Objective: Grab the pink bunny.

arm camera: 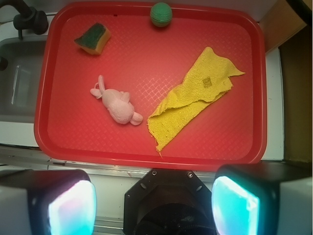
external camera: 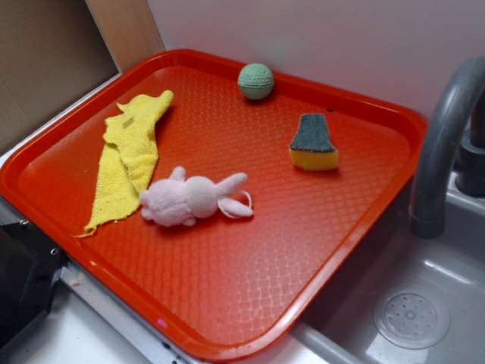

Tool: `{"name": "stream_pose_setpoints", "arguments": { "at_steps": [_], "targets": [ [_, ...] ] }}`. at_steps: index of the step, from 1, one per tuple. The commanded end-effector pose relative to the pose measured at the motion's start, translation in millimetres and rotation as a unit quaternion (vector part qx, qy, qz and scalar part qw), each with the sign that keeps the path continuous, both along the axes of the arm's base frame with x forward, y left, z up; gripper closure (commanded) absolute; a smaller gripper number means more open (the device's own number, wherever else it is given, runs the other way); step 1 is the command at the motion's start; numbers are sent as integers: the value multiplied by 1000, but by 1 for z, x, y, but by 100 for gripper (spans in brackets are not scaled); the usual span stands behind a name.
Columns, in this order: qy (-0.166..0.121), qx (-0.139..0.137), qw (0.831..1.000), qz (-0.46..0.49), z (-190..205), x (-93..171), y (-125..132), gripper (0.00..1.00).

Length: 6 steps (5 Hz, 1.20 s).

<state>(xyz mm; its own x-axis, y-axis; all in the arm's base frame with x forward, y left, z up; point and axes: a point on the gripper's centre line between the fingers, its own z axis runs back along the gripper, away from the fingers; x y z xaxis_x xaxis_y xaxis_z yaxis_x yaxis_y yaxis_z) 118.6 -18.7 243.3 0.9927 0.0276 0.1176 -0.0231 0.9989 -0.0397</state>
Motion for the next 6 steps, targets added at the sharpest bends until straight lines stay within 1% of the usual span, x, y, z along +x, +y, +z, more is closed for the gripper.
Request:
{"name": "stream_pose_setpoints", "arguments": {
  "at_steps": [1,2,3,4,5,6],
  "targets": [
    [0,0,1000,0,0,0,0,0],
    [-56,-5,997,-60,-12,11,-10,0],
    [-97,-20,985,-142,-26,24,-22,0],
    [-103,-23,975,-195,-49,38,-34,0],
    [-98,-2,971,-217,-73,50,-47,0],
    [-85,14,969,-233,-94,54,-57,0]
  ]
}}
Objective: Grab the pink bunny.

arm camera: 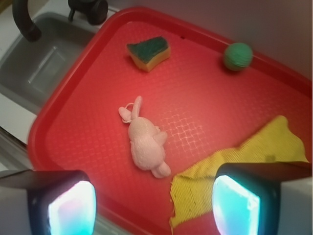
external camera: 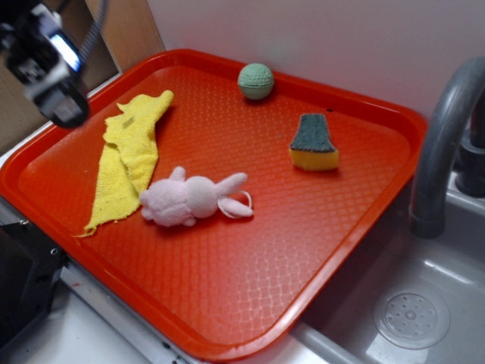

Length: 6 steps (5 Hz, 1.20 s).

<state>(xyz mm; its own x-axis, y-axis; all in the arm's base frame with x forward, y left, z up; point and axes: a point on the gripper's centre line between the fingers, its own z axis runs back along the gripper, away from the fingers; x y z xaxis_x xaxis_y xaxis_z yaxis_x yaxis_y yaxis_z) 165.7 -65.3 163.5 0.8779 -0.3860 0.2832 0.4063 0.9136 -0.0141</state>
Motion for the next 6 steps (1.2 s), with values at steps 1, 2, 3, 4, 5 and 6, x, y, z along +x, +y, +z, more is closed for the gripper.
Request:
{"name": "stream_pose_setpoints", "arguments": {
  "at_steps": [1,2,3,4,5,6],
  "targets": [
    [7,50,999,-20,-42,11,-16,0],
    [7,78,997,-19,-70,17,-15,0],
    [25,98,995,-21,-94,22,-13,0],
    [50,103,993,-34,-122,23,-16,0],
    [83,69,990,-89,-150,15,-30,0],
    [92,83,988,-89,-158,12,-28,51]
  ]
}}
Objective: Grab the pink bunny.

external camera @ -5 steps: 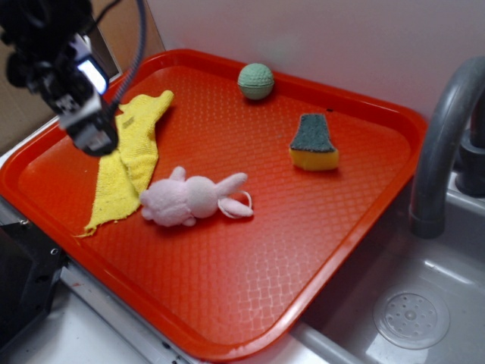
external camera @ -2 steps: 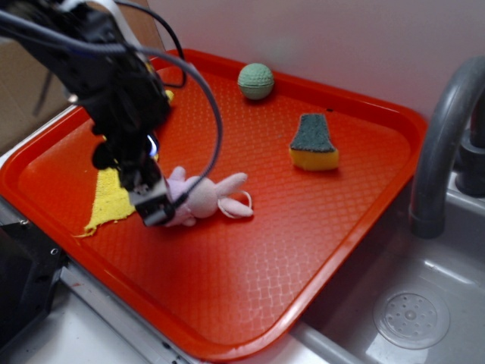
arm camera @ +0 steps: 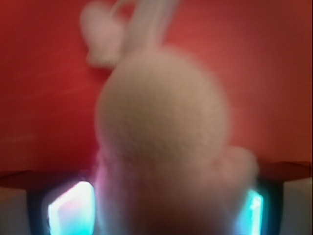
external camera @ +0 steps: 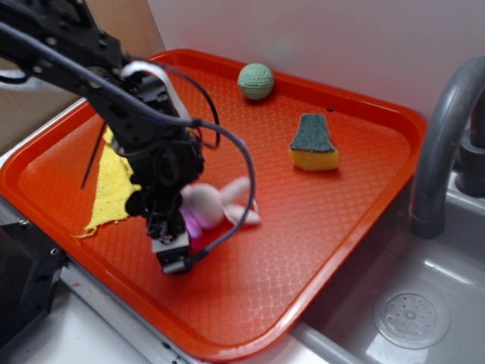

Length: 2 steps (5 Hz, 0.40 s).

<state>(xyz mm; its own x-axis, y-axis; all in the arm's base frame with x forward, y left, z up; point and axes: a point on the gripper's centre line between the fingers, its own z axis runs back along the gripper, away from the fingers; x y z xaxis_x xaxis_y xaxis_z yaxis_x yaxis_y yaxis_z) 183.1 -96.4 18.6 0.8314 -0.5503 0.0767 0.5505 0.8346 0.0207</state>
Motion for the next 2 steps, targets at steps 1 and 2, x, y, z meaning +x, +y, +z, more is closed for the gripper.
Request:
{"name": "stream_pose_setpoints", "arguments": {
  "at_steps": [1,2],
  "targets": [
    [5,17,1000,9,-7,-5,13,100],
    [-15,44,998,49,17,7,29,100]
  ]
}}
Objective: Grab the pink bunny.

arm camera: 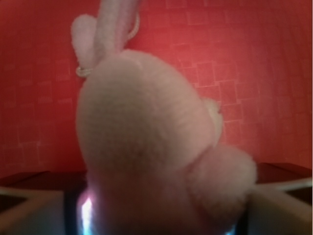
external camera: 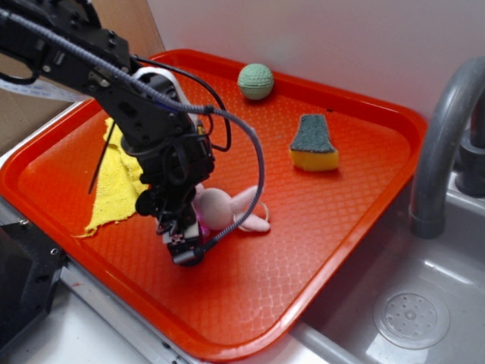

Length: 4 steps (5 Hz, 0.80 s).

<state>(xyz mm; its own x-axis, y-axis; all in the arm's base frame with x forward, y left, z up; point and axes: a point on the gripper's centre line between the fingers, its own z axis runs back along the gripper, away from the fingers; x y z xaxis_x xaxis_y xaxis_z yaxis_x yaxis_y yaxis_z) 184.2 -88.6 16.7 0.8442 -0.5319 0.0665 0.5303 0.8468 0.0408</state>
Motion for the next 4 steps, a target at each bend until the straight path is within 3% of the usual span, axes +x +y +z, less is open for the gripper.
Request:
{"name": "stream_pose_setpoints", "arguments": {
  "at_steps": [1,2,3,4],
  "targets": [
    [-31,62,986,154,70,18,37,100],
    [-64,55,957,278,121,24,57,100],
    [-78,29,930,358,170,25,71,100],
    [-112,17,907,405,219,26,85,100]
  ]
}}
